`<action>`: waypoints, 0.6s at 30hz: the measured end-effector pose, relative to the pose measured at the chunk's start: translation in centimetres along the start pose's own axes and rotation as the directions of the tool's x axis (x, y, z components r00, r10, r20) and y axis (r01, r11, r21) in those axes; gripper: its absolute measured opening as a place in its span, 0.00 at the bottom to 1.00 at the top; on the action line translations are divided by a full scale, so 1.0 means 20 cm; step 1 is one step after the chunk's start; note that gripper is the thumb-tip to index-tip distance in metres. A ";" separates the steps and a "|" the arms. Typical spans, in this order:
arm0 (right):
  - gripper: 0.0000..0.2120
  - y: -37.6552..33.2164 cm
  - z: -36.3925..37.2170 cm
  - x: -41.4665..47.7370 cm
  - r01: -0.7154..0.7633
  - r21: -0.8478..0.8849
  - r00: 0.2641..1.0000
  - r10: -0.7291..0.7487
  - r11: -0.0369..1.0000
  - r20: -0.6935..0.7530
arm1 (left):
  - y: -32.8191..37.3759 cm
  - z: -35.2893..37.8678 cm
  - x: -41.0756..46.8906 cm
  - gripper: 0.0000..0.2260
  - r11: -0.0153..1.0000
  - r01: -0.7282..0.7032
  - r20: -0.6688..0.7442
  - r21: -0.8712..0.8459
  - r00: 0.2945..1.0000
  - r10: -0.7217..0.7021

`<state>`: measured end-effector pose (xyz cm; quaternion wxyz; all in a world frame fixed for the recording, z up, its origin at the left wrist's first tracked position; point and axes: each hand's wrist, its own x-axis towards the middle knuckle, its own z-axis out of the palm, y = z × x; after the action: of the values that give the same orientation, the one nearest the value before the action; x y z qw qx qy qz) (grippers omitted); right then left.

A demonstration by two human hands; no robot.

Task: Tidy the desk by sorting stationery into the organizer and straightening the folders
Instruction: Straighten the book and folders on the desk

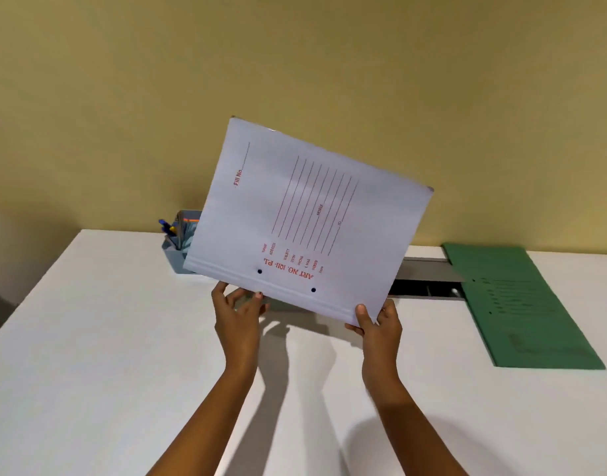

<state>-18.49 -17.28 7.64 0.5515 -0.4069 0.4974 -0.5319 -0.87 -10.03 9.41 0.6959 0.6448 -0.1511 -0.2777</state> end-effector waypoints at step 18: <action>0.07 -0.09 -1.27 0.36 -0.124 0.378 0.792 0.321 0.917 -0.519 | -0.58 1.10 -0.53 0.27 0.754 -0.350 0.620 0.556 0.779 -0.096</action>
<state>-44.15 -22.59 4.19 0.4956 -0.0698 0.5900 -0.6335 -24.12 -21.97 2.27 0.3608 0.7042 -0.5006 -0.3512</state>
